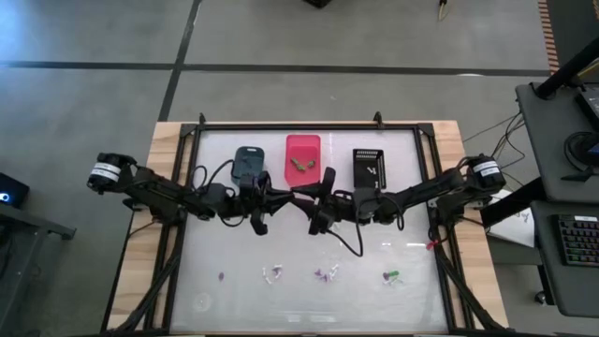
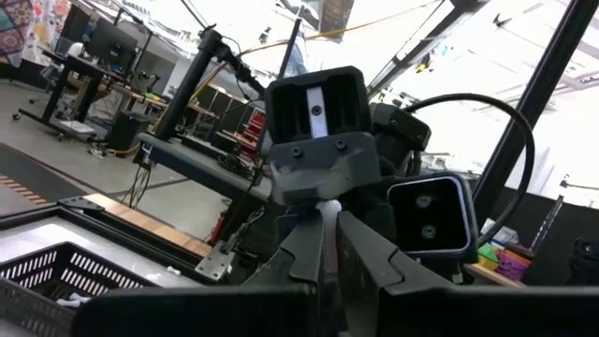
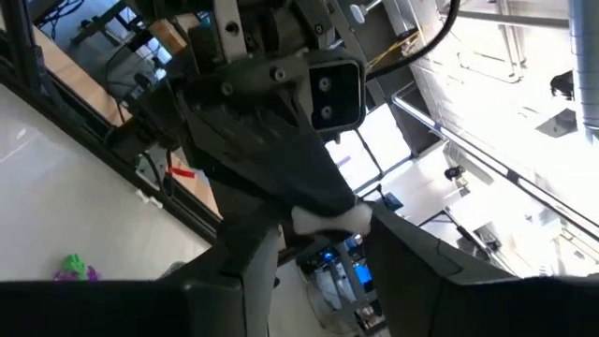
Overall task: Sort Halloween decoration
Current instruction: Put the white bone toy into the black bin
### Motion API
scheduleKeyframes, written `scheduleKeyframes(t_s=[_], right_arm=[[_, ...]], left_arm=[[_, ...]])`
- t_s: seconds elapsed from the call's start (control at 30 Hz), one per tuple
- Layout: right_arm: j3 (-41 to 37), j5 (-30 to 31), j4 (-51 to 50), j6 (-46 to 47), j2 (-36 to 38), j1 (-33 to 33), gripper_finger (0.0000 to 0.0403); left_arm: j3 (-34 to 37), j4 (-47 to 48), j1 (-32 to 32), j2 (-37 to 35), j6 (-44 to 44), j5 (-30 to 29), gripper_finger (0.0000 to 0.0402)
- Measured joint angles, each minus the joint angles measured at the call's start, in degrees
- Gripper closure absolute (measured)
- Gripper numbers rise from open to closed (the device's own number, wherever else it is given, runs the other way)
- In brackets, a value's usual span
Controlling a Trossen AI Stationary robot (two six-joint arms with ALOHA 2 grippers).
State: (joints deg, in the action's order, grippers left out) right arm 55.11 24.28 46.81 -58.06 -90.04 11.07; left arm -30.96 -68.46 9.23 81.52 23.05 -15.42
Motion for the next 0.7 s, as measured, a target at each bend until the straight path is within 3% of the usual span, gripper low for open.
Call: scheduleKeyframes(t_s=[0.7], right_arm=[[-0.02,1.48,-0.68,-1.09,0.39,0.44,0.0311]], left_arm=[[0.02,-0.01,-0.24,0.00,0.17,-0.13,0.0385]])
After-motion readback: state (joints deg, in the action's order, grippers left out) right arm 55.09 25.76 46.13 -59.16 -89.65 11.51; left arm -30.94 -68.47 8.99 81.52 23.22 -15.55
